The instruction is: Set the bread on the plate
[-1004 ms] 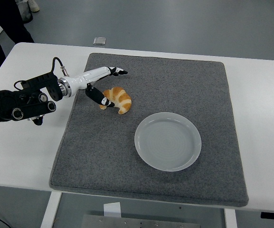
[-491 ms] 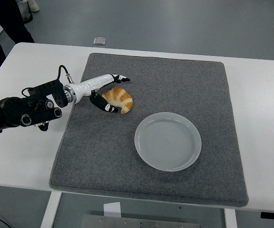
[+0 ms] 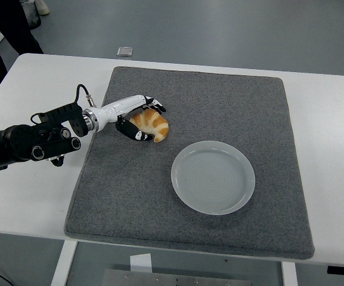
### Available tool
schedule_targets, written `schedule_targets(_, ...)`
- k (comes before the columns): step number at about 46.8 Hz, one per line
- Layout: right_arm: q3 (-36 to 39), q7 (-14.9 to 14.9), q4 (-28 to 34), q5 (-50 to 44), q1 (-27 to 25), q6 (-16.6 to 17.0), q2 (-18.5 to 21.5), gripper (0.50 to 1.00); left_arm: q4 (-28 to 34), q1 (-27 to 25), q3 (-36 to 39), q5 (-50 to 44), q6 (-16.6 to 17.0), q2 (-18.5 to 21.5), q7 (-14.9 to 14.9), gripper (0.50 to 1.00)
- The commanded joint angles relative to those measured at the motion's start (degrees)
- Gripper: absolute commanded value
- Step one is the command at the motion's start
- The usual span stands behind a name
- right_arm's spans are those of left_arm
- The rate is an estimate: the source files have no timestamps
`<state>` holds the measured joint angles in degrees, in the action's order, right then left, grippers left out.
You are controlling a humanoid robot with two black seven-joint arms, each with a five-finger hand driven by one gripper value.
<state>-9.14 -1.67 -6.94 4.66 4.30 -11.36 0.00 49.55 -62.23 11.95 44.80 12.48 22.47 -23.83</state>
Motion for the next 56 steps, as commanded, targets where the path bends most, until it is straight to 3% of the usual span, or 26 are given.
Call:
schedule_targets(1,0.00,-0.09,0.00,0.00,0.00,0.03,0.00,0.952,-0.06,-0.17,-0.08,0.02,0.00,0.11,0.01,0.686)
schedule_targets(6,0.00,0.00,0.00,0.00,0.00,0.03,0.00,0.952,-0.06,-0.52,-0.17,0.02,0.09,0.38,0.01,0.656)
schedule_targets(13,0.00,0.00,0.00,0.00,0.00,0.03,0.00,0.952,-0.06,-1.31,-0.26,0.02,0.09,0.73,0.01,0.500)
schedule_targets(56,0.00,0.00,0.00,0.00,0.00,0.03,0.00,0.952,-0.68,-1.22,-0.35,-0.94,0.52,1.96,0.01,0.500)
